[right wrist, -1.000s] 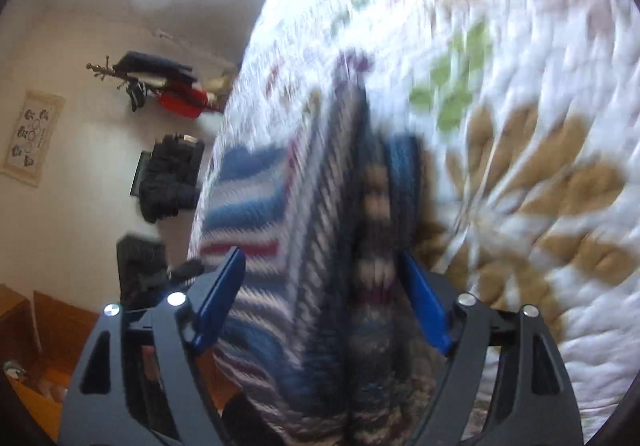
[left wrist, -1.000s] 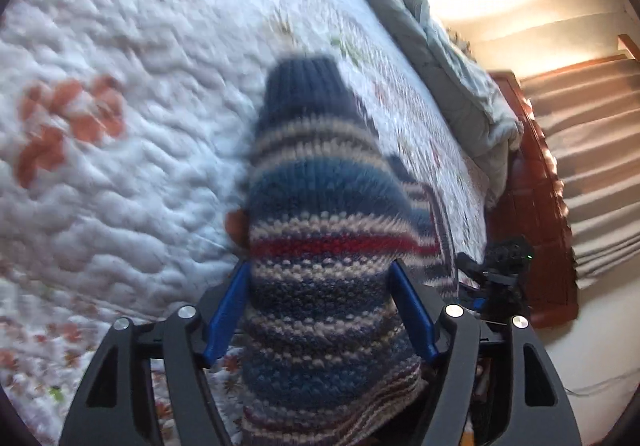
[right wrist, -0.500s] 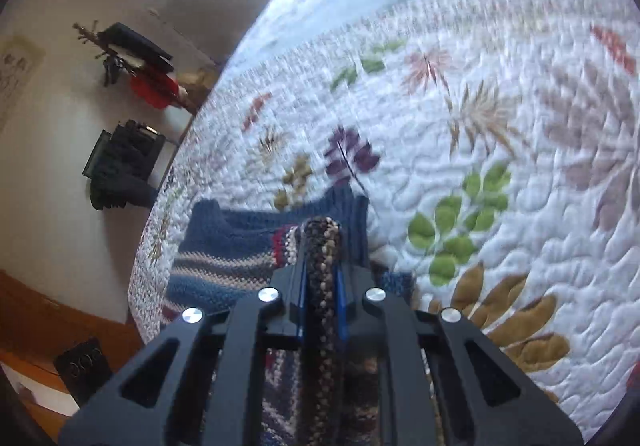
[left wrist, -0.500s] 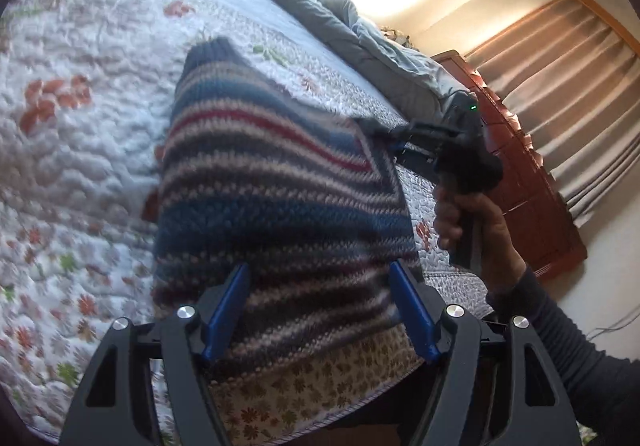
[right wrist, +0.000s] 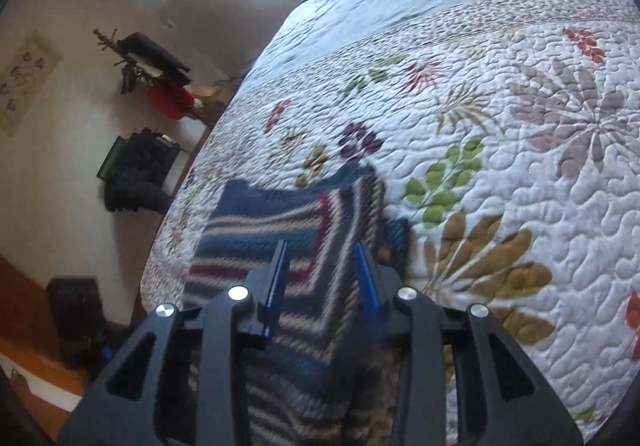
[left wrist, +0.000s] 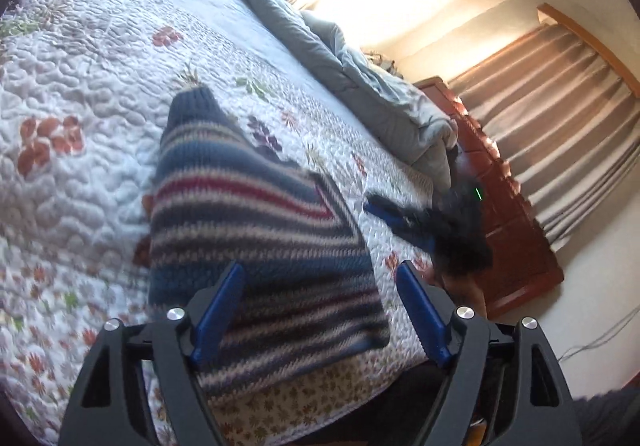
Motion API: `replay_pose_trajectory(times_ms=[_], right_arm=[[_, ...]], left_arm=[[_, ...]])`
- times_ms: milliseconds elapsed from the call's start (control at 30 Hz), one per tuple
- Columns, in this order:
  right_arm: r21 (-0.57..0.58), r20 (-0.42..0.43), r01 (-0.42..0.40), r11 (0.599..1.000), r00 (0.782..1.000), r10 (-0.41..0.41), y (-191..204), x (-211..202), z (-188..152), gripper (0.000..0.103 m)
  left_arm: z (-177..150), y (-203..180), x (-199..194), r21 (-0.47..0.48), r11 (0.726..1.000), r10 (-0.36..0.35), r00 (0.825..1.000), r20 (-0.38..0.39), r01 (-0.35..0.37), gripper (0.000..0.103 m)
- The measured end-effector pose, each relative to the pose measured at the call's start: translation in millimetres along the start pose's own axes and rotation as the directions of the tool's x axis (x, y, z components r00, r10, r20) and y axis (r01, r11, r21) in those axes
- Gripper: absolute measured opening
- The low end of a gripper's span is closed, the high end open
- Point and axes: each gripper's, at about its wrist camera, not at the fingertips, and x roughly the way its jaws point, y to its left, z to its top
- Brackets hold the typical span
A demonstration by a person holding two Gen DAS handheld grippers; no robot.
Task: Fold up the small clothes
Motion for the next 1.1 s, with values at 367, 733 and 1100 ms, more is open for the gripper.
replay_pose_trajectory(times_ms=[367, 733, 1100], right_arm=[[0.035, -0.081, 0.021, 0.999, 0.997, -0.018, -15, 20, -29, 0.007], [0.027, -0.112, -0.012, 1.000, 0.994, 0.015, -2, -1, -95, 0.009], [0.015, -0.049, 0.043, 0.999, 0.998, -0.042, 13, -40, -105, 0.032]], left_arm=[[28, 37, 38, -0.151, 0.988, 0.031, 0.997, -0.069, -0.041, 0.079], [-8, 17, 30, -0.070, 0.985, 0.149, 0.983, -0.106, -0.157, 0.080], [-26, -2, -3, -0.093, 0.981, 0.163, 0.983, -0.080, -0.170, 0.088]])
